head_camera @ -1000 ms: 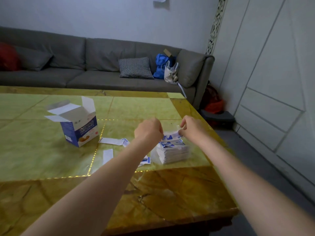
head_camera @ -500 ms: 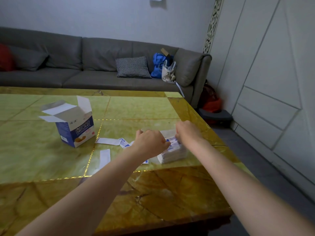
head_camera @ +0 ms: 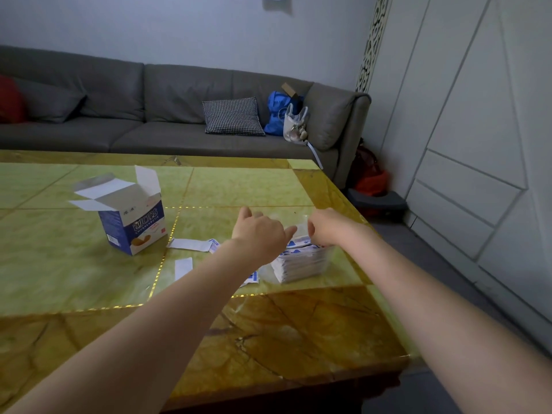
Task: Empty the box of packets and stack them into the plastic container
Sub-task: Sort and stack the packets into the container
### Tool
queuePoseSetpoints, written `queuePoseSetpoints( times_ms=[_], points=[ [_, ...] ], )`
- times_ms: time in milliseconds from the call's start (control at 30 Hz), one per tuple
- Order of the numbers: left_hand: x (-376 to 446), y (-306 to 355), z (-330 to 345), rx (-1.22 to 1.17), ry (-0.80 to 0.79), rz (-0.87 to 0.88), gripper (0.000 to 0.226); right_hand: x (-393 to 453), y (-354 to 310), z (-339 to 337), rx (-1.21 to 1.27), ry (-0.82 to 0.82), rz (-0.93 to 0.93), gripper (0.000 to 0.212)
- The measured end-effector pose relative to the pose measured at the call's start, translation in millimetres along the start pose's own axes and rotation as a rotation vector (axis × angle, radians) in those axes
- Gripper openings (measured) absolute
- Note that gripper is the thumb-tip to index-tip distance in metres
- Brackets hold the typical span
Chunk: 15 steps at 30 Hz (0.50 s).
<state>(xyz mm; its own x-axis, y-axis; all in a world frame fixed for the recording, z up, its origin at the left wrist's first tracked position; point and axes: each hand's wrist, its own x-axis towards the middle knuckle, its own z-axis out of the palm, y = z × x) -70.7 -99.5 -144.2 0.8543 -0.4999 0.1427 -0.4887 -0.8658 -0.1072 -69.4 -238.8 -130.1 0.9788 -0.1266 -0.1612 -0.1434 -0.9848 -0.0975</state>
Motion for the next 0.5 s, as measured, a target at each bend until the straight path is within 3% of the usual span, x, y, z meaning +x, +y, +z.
queuePoseSetpoints(
  times_ms=[200, 367, 433, 500],
  points=[
    [2, 0, 6, -0.034, -0.011, 0.013, 0.058, -6, 0, 2, 0.009, 0.033, -0.014, 0.027],
    [-7, -12, -10, -0.138, 0.244, 0.018, 0.053, -17, -12, -15, 0.027, 0.245, -0.085, 0.023],
    [-19, -30, -14, -0.175, 0.323, -0.026, 0.050, -30, -27, -20, 0.139, 0.341, -0.183, 0.019],
    [-34, -53, -6, -0.167, 0.284, -0.107, 0.041, -47, -47, -19, 0.319, 0.349, -0.297, 0.017]
  ],
)
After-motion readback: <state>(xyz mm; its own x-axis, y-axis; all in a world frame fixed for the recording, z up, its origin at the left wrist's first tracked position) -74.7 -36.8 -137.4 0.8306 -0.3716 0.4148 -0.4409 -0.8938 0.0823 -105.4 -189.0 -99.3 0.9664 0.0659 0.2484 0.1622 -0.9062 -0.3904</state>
